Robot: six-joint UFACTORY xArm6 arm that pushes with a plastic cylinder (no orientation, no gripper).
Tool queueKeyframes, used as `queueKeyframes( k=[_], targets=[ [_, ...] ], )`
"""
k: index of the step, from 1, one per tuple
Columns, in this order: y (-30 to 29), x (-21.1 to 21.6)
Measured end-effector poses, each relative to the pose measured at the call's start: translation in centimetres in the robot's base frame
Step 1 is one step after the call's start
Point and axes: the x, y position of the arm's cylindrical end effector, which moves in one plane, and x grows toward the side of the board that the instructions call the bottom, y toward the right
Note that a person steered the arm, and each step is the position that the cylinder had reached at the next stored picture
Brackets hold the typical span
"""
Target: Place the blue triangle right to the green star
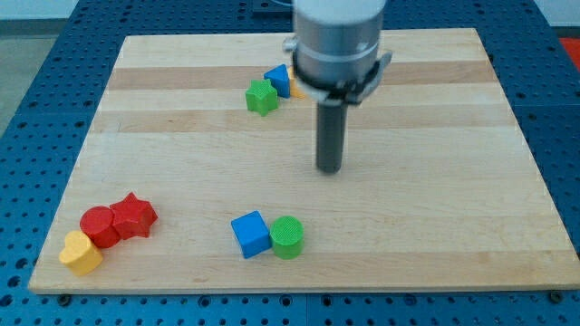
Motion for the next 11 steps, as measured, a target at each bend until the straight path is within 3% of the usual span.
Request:
queueKeyframes(
  k=[2, 3, 4, 5, 8, 10, 11],
  targets=[
    [4.1, -16.6],
    [3.3, -21.3],
    [-3.7, -21.1],
    [-7.0, -18.5],
    [-7.1, -10.4],
    [-8.8, -13.3],
    [-13.2, -12.5]
  ],
)
